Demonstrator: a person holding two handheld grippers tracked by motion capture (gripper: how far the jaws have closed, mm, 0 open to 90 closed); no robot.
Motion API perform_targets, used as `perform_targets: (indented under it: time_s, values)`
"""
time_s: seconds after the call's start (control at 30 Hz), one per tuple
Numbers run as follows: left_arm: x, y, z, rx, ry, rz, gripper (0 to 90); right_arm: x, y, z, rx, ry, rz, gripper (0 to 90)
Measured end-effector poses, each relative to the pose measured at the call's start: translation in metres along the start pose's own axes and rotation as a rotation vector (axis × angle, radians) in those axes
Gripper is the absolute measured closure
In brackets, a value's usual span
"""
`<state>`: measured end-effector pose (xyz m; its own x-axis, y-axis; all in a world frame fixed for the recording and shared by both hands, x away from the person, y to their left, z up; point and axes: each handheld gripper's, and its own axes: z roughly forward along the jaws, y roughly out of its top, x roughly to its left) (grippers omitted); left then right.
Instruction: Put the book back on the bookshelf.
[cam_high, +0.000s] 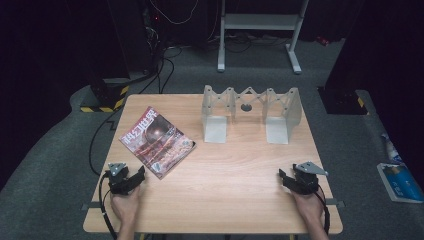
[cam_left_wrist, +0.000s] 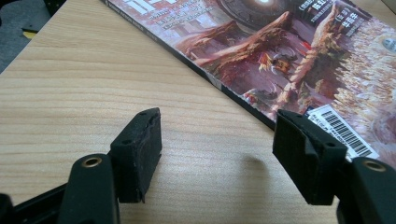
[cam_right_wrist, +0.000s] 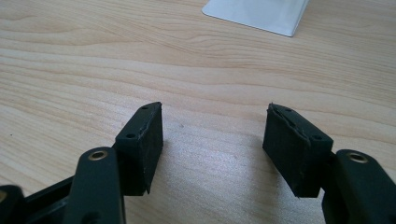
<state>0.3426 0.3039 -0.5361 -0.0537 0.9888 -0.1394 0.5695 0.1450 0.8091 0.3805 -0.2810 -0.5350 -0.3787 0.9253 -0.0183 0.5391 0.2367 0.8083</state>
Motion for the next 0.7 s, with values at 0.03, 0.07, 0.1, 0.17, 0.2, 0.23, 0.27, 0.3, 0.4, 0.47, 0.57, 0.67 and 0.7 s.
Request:
perform_targets:
  time_s: [0.03,0.07,0.1,0.17,0.2,0.23,0.27,0.3,0.4,0.47,0.57,0.67,0.7]
  values:
    - [-0.0001,0.0,0.0001,-0.001,-0.001,-0.001,32.1,0.0,0.0,0.0,0.0,0.0,0.0,37.5]
    - [0.0,0.0,0.0,0.0,-0.002,-0.002,31.8,-0.0001,0.0,0.0001,-0.001,0.0,0.0,37.5]
    - [0.0002,0.0,-0.0001,0.0,-0.005,-0.004,31.6,-0.0001,0.0,0.0001,-0.001,0.0,-0.001,37.4]
    - [0.0013,0.0,-0.0006,-0.002,-0.015,-0.016,31.3,0.0,0.0,0.0002,0.0,0.0,0.001,37.3]
    - [0.0016,0.0,-0.0007,-0.001,-0.017,-0.02,31.1,0.0,0.0,0.0002,0.0,0.0,0.001,37.3]
    - [0.0019,0.0001,-0.0007,-0.002,-0.02,-0.024,31.1,-0.0001,0.0,0.0004,-0.002,0.001,-0.002,37.3]
    - [0.0022,0.0002,-0.0005,-0.004,-0.021,-0.025,31.0,-0.0001,0.0001,0.0004,-0.001,0.0,-0.002,37.2]
    - [0.0023,0.0002,-0.0004,-0.004,-0.022,-0.026,31.0,-0.0001,0.0001,0.0005,-0.001,0.0,-0.001,37.2]
    - [0.0032,0.0005,-0.0007,-0.002,-0.027,-0.029,30.7,0.0,0.0001,0.0005,-0.002,0.0,0.001,37.1]
    - [0.0037,0.0006,-0.0008,-0.002,-0.03,-0.033,30.6,-0.0001,0.0001,0.0005,-0.002,0.0,-0.001,37.1]
    - [0.0045,0.0008,-0.0013,0.0,-0.037,-0.037,30.6,0.0002,0.0001,0.0004,-0.001,0.001,0.0,37.1]
    - [0.0056,0.001,-0.0024,0.0,-0.041,-0.041,31.2,0.0001,0.0001,0.0005,-0.001,0.001,0.0,37.1]
    - [0.0063,0.0011,-0.0028,0.0,-0.041,-0.042,31.4,0.0002,0.0001,0.0004,-0.001,0.001,0.001,37.1]
